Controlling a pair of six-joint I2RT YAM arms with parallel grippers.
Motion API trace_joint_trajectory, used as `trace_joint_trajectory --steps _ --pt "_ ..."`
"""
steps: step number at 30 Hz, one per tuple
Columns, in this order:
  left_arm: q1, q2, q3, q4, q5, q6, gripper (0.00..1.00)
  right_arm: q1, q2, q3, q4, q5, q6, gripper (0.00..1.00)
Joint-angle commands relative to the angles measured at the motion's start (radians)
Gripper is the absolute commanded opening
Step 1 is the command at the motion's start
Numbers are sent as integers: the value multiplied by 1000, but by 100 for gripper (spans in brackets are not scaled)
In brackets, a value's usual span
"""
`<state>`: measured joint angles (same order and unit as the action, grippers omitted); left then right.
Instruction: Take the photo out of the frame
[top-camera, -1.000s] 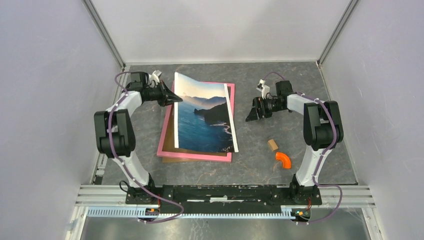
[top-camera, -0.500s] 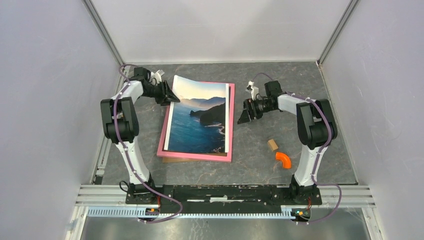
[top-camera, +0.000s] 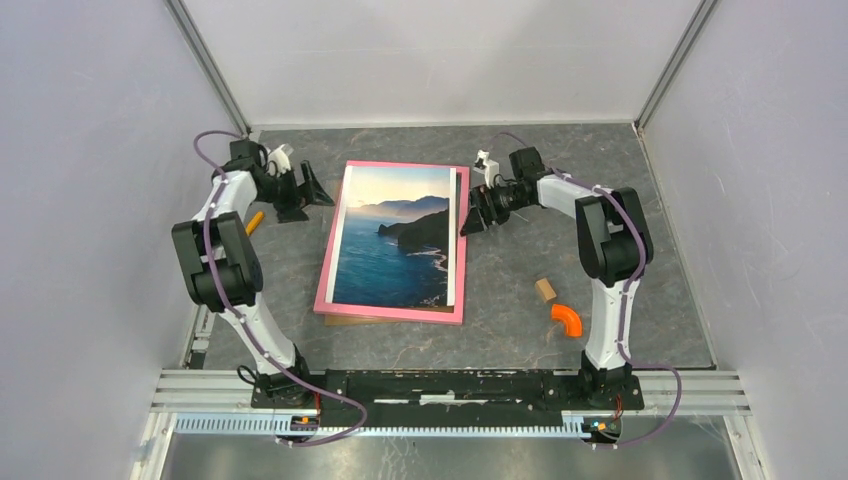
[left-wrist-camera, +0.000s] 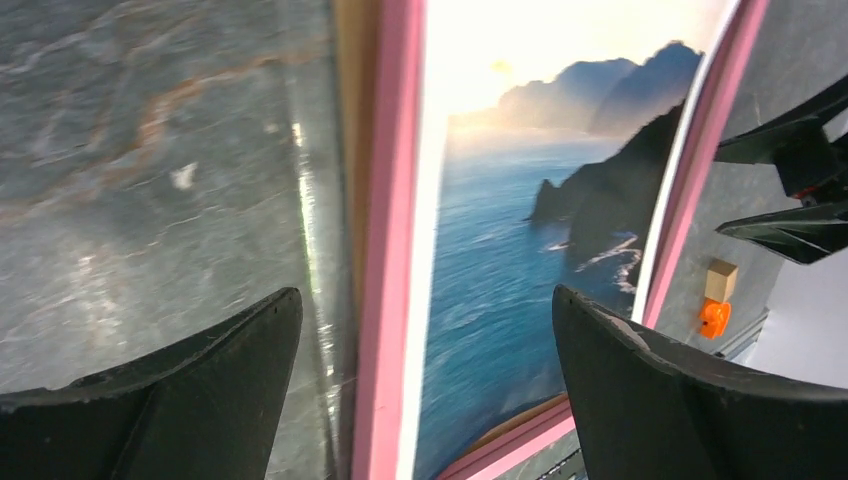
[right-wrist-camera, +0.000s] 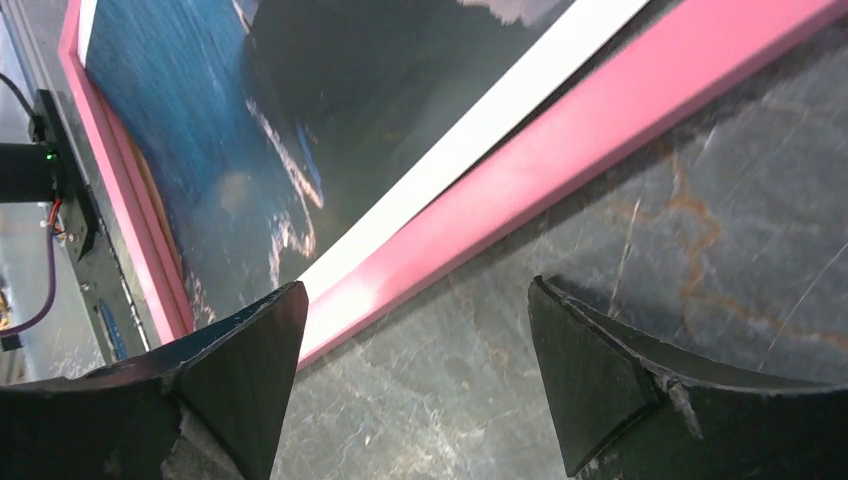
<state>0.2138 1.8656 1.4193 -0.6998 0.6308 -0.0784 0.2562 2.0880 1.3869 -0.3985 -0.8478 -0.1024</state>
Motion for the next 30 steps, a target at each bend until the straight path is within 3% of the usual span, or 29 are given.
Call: trace_joint_trajectory --steps 1,6,11,19,26,30 --pt "30 39 -14 47 -25 74 100 18 77 69 -33 114 -22 88" --pt "20 98 -30 106 -56 31 100 30 108 110 -24 137 -8 88" --pt "-54 77 -93 165 -180 19 100 48 146 158 -23 140 5 89" --pt "-83 102 -129 243 -9 -54 100 93 200 260 -16 121 24 89" --pt "-81 82 -97 229 -11 -61 100 111 191 299 -49 127 18 89" --pt "-30 14 -48 182 -17 -50 100 51 120 293 -75 113 9 92"
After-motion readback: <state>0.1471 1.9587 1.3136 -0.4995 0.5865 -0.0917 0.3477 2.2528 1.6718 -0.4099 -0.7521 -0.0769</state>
